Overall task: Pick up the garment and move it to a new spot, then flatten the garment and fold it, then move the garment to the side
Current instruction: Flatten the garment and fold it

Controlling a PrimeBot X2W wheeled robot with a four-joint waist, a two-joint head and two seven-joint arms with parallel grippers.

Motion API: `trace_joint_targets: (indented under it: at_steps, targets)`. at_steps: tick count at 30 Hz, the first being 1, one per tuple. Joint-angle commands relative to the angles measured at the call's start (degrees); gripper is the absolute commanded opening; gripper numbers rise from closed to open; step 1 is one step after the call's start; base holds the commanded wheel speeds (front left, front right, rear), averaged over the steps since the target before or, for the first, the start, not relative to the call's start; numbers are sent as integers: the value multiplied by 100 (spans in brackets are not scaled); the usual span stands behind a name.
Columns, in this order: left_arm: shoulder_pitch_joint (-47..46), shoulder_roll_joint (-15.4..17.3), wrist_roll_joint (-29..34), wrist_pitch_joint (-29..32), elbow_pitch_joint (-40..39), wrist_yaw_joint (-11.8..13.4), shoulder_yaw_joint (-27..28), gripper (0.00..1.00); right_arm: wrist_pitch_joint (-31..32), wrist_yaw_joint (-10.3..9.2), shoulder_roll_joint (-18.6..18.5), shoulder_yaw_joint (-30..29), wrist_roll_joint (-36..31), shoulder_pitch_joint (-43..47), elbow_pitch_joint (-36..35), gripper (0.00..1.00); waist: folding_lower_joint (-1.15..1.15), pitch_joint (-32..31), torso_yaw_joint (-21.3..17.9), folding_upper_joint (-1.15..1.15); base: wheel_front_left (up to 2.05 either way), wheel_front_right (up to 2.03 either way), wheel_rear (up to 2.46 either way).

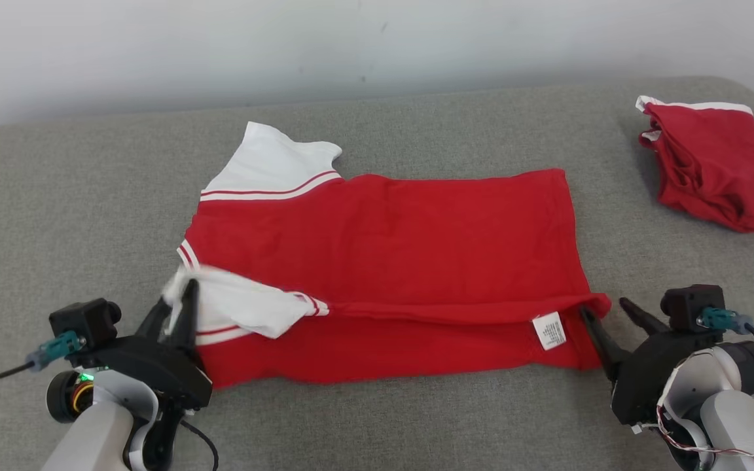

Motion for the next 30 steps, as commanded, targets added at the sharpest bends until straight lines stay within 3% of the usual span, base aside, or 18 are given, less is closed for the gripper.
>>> trace_joint_targets:
  at_steps: [1,9,20,30]
  targets:
    - [2,-6,62,-95,61,-40,-14,100,-119,-16,-7,-20,19,-32,49,100,-1,-46,10,-1,0,0,0]
    - [683,-82,12,-631,-77,-43,139,100,-633,-16,97,-136,113,541,183,100,-1,-179,28,-1,0,0,0]
    - [1510,-66,538,-777,-649,367,128,100,-1039,-16,409,-264,68,690,153,100,-1,-143,135,-1,0,0,0]
    - [1555,-172,693,-786,-366,430,131,100,-1202,-16,551,-119,-309,641,431,100,-1,-120,116,-1,0,0,0]
